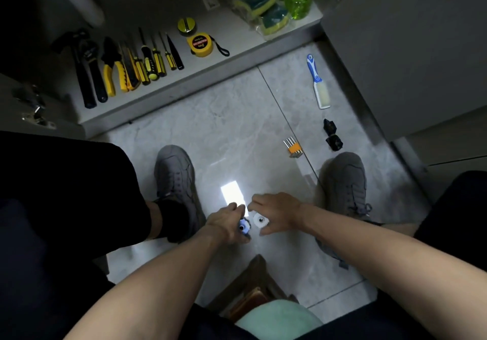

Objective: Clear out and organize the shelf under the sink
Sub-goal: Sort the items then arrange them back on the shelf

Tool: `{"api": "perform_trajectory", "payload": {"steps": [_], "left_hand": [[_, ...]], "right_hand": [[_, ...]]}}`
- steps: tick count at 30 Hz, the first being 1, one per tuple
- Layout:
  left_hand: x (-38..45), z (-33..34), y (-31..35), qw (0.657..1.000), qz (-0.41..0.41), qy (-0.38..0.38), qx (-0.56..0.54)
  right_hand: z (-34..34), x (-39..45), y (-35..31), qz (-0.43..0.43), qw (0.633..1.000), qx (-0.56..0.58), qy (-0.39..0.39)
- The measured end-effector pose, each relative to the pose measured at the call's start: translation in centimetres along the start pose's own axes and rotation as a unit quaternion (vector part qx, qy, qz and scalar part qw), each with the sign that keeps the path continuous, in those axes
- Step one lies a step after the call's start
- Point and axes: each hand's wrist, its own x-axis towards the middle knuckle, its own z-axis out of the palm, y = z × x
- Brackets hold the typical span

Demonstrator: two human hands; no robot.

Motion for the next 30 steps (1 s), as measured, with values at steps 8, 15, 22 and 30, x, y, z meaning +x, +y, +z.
{"api": "perform_trajectory", "payload": {"steps": [8, 15, 22, 30], "left_hand": [[-0.2, 1.1, 0.0, 0.999, -0.006, 0.04, -0.025], [0.9, -1.9, -0.2, 0.996, -0.013, 0.083, -0.002], [4.0, -11.5, -1.2, 0.981, -0.053, 0.169, -0.08], [7.6, -27.7, -2.0, 0.939, 0.007, 0.337, -0.07]], "right_hand": [[0.6, 1.3, -0.5, -0.004, 0.999, -0.034, -0.011], [-2.1, 2.8, 3.5, 0.087, 0.986, 0.075, 0.12], [-10.6, 6.5, 5.3, 0.172, 0.949, 0.142, 0.222], [-22.0, 12.1, 7.0, 0.222, 0.862, 0.223, 0.397]]}}
